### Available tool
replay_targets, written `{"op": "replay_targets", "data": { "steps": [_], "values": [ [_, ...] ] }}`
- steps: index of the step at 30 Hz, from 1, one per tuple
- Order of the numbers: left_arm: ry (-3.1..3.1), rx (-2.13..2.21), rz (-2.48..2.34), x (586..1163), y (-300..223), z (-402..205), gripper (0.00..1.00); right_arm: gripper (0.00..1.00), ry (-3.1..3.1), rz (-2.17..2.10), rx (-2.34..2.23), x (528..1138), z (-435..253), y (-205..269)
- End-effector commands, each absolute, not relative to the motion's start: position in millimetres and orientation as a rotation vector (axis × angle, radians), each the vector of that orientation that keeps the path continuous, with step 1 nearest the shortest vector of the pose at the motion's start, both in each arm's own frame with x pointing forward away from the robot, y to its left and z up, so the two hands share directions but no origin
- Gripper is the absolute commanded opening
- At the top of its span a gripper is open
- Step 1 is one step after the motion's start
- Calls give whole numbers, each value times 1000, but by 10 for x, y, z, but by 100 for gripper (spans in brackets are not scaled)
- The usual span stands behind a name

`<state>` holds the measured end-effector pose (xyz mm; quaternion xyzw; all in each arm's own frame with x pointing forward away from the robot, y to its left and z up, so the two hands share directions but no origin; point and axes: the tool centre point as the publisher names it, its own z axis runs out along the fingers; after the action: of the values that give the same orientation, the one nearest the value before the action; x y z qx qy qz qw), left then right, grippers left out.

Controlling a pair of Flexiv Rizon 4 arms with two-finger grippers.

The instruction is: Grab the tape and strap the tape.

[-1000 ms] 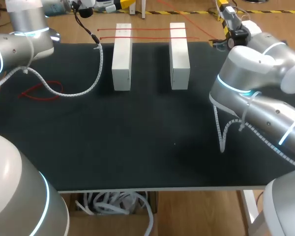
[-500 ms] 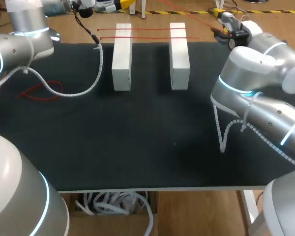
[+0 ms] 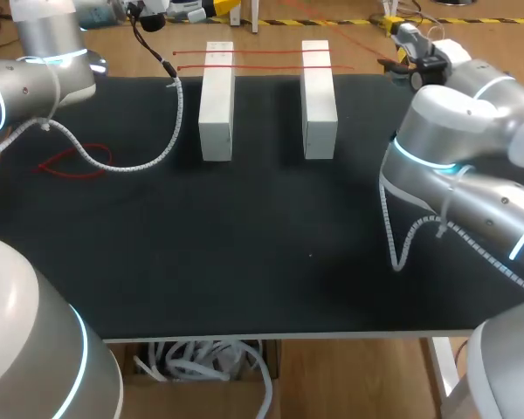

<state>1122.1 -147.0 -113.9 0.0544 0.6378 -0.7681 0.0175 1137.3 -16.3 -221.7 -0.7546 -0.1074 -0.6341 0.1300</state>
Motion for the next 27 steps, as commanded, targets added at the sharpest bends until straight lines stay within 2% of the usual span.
{"op": "replay_targets", "data": {
  "steps": [1,7,15,24,27],
  "values": [
    [1985,166,-2383,11212,-1471,-1130,0,48,-326,-1824,-2201,11314,-2198,-200],
    [1985,166,-2383,11212,-1471,-1130,0,44,-340,-1823,-2199,11289,-2202,-196],
    [1985,166,-2383,11212,-1471,-1130,0,47,-336,-1828,-2202,11308,-2211,-202],
    [1985,166,-2383,11212,-1471,-1130,0,42,-350,-1839,-2209,11322,-2213,-214],
    [1985,166,-2383,11212,-1471,-1130,0,44,-345,-1843,-2210,11342,-2214,-240]
  ]
}}
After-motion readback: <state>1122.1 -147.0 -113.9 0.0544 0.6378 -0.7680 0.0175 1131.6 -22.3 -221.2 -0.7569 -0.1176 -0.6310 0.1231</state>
